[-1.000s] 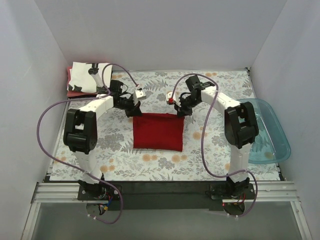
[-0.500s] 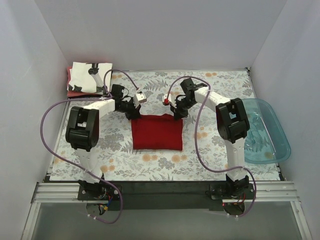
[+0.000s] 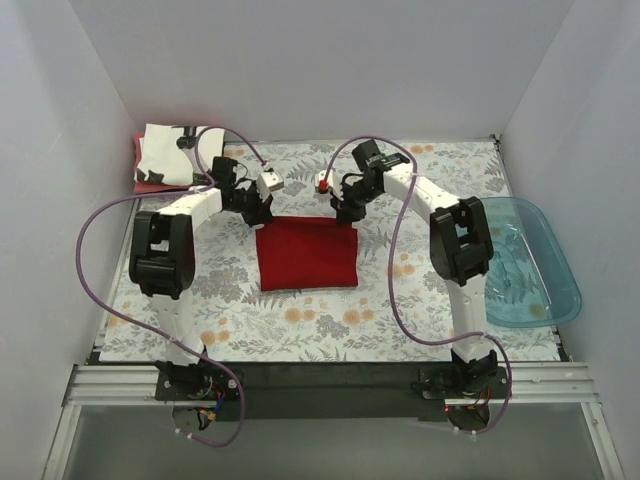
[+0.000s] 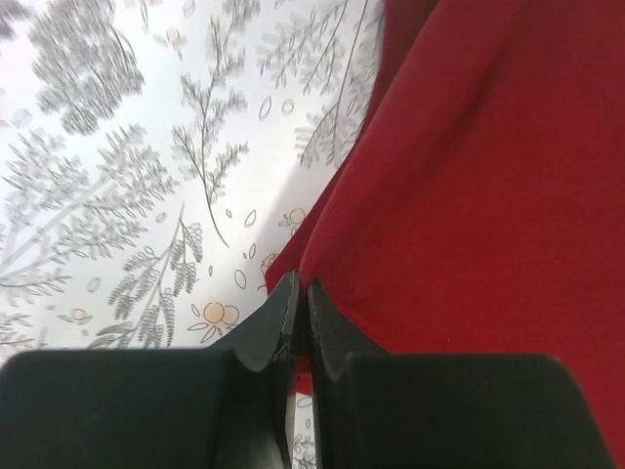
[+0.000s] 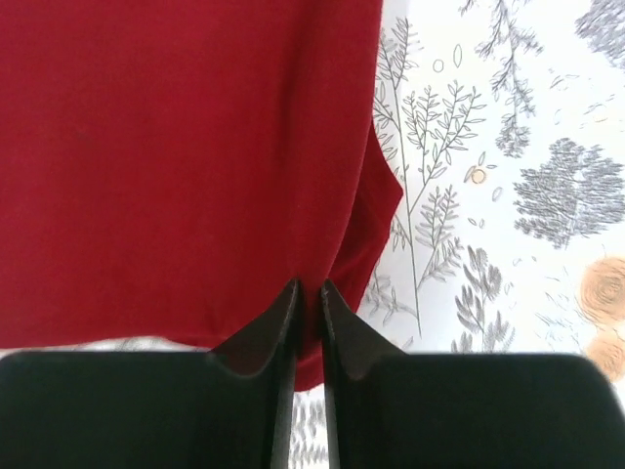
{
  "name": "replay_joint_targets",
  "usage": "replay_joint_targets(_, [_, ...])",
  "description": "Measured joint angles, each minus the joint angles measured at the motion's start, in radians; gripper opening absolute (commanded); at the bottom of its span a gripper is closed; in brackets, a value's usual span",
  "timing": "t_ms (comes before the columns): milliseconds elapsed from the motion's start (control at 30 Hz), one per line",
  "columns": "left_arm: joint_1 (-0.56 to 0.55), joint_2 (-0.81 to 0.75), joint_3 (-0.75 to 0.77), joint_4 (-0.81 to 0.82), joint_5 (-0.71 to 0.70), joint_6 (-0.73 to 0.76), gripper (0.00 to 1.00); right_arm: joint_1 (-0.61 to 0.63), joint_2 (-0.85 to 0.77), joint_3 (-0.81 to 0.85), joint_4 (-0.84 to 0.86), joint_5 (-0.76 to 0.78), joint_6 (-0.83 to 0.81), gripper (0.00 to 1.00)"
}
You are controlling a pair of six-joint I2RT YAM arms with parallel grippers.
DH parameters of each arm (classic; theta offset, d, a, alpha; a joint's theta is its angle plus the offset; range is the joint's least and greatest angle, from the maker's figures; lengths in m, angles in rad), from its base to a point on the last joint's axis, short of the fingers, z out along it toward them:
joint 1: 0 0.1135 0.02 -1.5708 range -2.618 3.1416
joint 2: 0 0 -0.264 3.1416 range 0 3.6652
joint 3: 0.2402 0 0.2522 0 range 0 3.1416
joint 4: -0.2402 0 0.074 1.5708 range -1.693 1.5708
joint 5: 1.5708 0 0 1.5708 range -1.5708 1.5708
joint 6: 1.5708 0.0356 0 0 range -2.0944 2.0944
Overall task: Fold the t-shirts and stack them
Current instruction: Fold the tshirt
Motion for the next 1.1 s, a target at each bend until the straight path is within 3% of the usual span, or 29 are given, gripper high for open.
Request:
replay_joint_targets(33, [0.001, 0.019, 0.004, 0.001, -0.006, -0.003, 0.06, 0.003, 0.026, 0.015, 0.003, 0.003, 0.003, 0.24])
replay_joint_targets(100, [0.003, 0.06, 0.005, 0.002, -0.023, -0.011, 0.16, 0.005, 0.096, 0.044, 0.006, 0.014, 0.021, 0.4])
replay_joint_targets(133, [0.004, 0.075, 0.004, 0.003, -0.031, -0.015, 0.31, 0.005, 0.122, 0.047, 0.011, 0.024, 0.031, 0.59])
replay_joint_targets(300, [0.019, 0.091, 0.018, 0.011, -0.057, -0.08, 0.5, 0.001, 0.148, 0.062, 0.027, 0.061, 0.09, 0.84])
replay_joint_targets(467, [0.093, 0.048, 0.067, 0.028, -0.019, -0.265, 0.56, -0.021, 0.083, 0.067, 0.064, 0.105, 0.204, 0.86])
replay_joint_targets(667, [0.153, -0.182, 0.011, 0.062, 0.081, -0.503, 0.53, -0.08, -0.123, 0.027, 0.14, 0.044, 0.422, 0.81])
replay_joint_targets(833, [0.065, -0.31, -0.12, 0.161, 0.275, -0.78, 0.53, -0.084, -0.25, -0.13, 0.308, -0.173, 0.755, 0.8])
replay_joint_targets(967, [-0.049, -0.273, -0.266, 0.249, 0.379, -0.985, 0.55, -0.038, -0.225, -0.294, 0.43, -0.283, 0.964, 0.8])
replay_joint_targets(1100, [-0.119, -0.267, -0.402, 0.265, 0.452, -1.091, 0.56, 0.029, -0.212, -0.517, 0.514, -0.347, 1.108, 0.8])
